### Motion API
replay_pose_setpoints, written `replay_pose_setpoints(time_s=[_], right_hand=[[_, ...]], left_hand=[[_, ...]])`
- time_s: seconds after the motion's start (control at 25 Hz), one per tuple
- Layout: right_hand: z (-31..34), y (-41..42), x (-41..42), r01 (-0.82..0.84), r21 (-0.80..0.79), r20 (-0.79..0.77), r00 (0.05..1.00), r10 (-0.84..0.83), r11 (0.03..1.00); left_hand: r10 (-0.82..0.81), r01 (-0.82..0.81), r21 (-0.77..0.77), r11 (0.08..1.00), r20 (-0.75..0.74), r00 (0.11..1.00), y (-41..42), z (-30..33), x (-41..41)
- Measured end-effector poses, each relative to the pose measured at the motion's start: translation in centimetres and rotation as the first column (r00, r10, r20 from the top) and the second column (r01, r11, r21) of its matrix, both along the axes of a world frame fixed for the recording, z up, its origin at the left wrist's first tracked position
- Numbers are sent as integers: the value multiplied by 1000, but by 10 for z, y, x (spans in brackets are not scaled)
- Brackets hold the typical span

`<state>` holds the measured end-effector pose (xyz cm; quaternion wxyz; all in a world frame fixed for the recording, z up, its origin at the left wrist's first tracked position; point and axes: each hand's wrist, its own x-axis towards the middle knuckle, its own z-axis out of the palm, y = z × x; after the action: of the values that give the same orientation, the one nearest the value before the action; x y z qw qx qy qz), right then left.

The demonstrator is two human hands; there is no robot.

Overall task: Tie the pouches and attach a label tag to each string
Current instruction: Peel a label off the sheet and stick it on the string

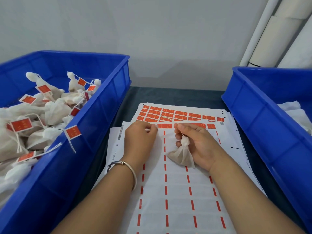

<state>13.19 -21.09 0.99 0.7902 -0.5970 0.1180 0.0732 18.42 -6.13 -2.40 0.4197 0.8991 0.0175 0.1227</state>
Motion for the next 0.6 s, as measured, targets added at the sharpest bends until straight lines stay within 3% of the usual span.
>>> replay_pose_setpoints(time_s=[0.16, 0.28, 0.44, 0.6], right_hand=[[11, -5, 0, 99, -282, 127, 990, -65, 954], [20, -10, -2, 147, -367, 231, 971, -63, 919], [31, -8, -8, 171, -465, 360, 933, 9, 868], [42, -7, -12, 188, -482, 458, 887, 63, 856]], left_hand=[[163, -177, -273, 945, -73, 984, 6, 3, 3], [213, -255, -506, 824, -139, 967, 10, 10, 1], [64, -187, -679, 709, -202, 977, 4, 26, -8], [-133, -24, -795, 606, -131, 983, -12, 52, -24]])
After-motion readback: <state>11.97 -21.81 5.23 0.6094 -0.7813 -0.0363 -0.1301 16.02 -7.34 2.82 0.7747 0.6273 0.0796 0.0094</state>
